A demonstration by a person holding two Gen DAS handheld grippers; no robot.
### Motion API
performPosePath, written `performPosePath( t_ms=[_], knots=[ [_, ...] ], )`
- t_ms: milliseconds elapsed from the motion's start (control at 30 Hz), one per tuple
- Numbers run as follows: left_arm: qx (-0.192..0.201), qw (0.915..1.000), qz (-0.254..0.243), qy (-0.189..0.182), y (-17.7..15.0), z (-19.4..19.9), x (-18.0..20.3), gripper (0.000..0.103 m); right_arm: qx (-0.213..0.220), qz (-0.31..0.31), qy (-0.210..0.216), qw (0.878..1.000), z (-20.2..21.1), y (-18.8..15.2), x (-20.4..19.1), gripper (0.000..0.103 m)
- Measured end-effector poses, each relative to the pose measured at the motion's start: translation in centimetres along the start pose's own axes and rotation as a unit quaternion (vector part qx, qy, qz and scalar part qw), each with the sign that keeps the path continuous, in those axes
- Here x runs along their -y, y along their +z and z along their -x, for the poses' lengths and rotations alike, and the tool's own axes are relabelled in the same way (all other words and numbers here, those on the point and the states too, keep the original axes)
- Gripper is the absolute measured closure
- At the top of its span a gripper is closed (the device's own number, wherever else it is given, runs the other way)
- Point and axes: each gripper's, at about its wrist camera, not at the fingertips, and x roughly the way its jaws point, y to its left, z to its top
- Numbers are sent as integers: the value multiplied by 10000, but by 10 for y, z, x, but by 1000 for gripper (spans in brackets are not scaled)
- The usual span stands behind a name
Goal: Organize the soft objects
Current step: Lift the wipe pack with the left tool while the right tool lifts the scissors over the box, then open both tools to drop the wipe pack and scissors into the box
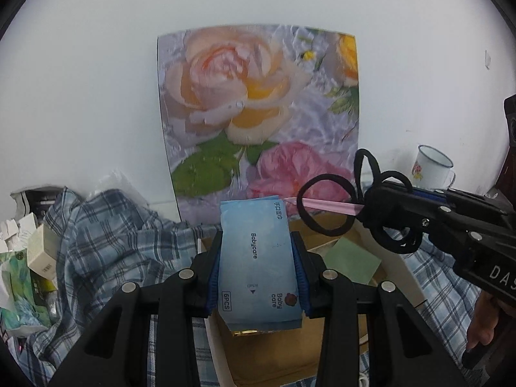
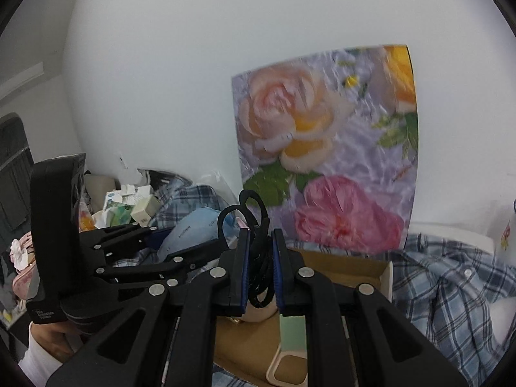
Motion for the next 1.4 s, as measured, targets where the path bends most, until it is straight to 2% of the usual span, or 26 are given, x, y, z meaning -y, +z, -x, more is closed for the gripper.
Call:
performPosePath(
  t_ms=[500, 933, 967, 1000, 1033, 1067, 1100, 1133, 1200, 1333, 1400],
  knots=[
    [-556, 9984, -58, -65, -20, -38, 1, 63, -763, -94, 15, 9970, -32, -18, 14, 91],
    [-798, 9966, -115, -194, -29, -52, 4, 63, -1064, -112, -127, 9942, -49, -27, 19, 91],
    [-792, 9966, -95, -195, -28, -51, 3, 56, -1064, -146, -163, 9941, -49, -26, 20, 91],
    [-783, 9967, -72, -180, -28, -51, 3, 44, -1082, -173, -225, 9937, -49, -26, 22, 85],
    [-743, 9971, -33, -144, -27, -50, 2, 10, -1091, -183, -298, 9934, -49, -25, 23, 68],
    [-657, 9978, -11, -108, -26, -48, 1, 1, -1081, -203, -374, 9932, -48, -25, 24, 53],
    [-526, 9986, -3, -91, -25, -46, 0, 0, -1044, -229, -412, 9934, -47, -24, 24, 26],
    [-489, 9988, -11, -67, -24, -45, 0, 0, -987, -251, -447, 9938, -44, -23, 24, 16],
    [-494, 9988, -24, 4, -21, -43, 0, 0, -918, -275, -496, 9942, -41, -20, 24, 16],
    [-409, 9991, 2, 61, -18, -38, -1, 0, -823, -256, -540, 9948, -34, -15, 23, 2],
    [-355, 9993, 6, 74, -16, -34, -2, 0, -754, -286, -561, 9952, -30, -12, 23, 1]
  ],
)
